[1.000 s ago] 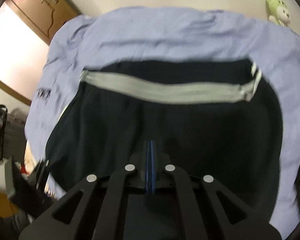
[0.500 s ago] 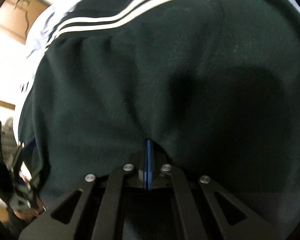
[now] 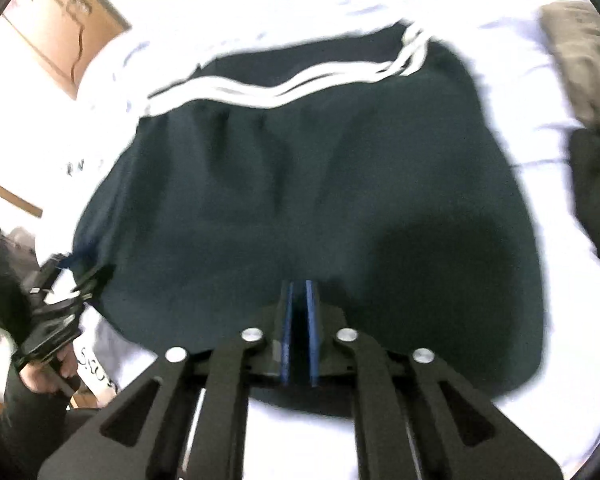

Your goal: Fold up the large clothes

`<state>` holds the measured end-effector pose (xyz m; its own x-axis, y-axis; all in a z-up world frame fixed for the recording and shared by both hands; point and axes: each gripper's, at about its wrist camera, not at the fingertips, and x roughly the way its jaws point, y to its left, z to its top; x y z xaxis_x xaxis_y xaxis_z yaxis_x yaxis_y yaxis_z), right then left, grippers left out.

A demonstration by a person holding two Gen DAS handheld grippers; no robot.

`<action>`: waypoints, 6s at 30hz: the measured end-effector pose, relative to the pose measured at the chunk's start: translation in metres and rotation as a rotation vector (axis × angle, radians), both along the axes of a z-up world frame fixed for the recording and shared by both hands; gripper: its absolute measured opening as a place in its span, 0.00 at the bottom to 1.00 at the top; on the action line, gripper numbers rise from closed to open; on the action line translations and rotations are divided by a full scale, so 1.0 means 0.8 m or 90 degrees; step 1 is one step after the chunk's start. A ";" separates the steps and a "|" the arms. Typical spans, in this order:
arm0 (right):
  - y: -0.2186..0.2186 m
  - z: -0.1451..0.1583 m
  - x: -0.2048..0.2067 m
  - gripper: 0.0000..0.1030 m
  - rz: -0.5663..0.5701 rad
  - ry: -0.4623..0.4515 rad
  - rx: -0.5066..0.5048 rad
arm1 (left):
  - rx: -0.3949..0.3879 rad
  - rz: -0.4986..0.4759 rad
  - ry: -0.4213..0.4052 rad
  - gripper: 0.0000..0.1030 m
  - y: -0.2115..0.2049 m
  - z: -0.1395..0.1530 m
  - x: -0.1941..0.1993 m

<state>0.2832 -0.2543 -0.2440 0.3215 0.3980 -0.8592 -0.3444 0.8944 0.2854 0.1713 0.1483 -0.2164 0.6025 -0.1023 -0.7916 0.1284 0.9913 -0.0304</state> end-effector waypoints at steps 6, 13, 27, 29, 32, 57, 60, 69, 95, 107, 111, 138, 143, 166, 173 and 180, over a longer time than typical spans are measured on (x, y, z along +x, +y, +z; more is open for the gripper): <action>-0.053 -0.016 -0.019 0.11 -0.061 0.006 0.017 | 0.012 0.018 -0.032 0.46 0.001 0.004 -0.005; -0.034 -0.059 -0.006 0.09 -0.085 0.034 0.001 | -0.023 0.050 0.004 0.41 0.023 -0.009 0.012; -0.016 -0.142 0.050 0.07 -0.112 0.119 -0.021 | -0.042 0.036 0.077 0.42 0.026 -0.068 0.030; -0.007 -0.136 0.050 0.07 -0.103 0.112 -0.053 | -0.030 0.042 0.070 0.42 0.021 -0.067 0.031; 0.003 -0.101 0.038 0.11 -0.082 0.104 -0.096 | 0.024 0.050 0.039 0.42 0.006 -0.043 0.017; -0.027 -0.111 0.040 0.00 -0.096 0.099 0.067 | 0.031 0.108 0.096 0.33 0.047 -0.055 0.018; -0.036 -0.081 0.006 0.13 -0.097 0.069 0.116 | 0.016 0.128 0.076 0.34 0.050 -0.034 0.000; -0.088 -0.076 -0.094 0.62 -0.171 -0.044 0.230 | -0.116 0.258 -0.031 0.82 0.068 0.034 -0.106; -0.099 -0.133 -0.043 0.88 -0.276 -0.058 0.356 | -0.410 0.384 -0.003 0.88 0.114 -0.068 -0.083; -0.097 -0.103 -0.009 0.88 -0.256 -0.106 0.443 | -0.404 0.353 -0.053 0.88 0.094 -0.046 -0.060; -0.076 -0.118 0.006 0.81 -0.274 -0.099 0.300 | -0.356 0.366 -0.035 0.88 0.085 -0.054 -0.047; -0.057 0.090 -0.006 0.31 -0.219 -0.101 0.278 | -0.468 0.339 0.003 0.24 0.119 0.067 -0.053; -0.023 0.149 -0.020 0.30 -0.185 -0.115 0.289 | -0.445 0.325 -0.018 0.23 0.154 0.137 -0.060; 0.412 0.288 -0.101 0.19 0.140 -0.085 0.349 | -0.310 0.500 -0.172 0.20 0.440 0.330 -0.337; 0.495 0.316 -0.148 0.17 0.232 -0.126 0.381 | -0.251 0.536 -0.267 0.20 0.483 0.377 -0.416; 0.446 0.164 -0.147 0.16 0.255 -0.113 0.312 | -0.289 0.544 -0.258 0.20 0.440 0.228 -0.450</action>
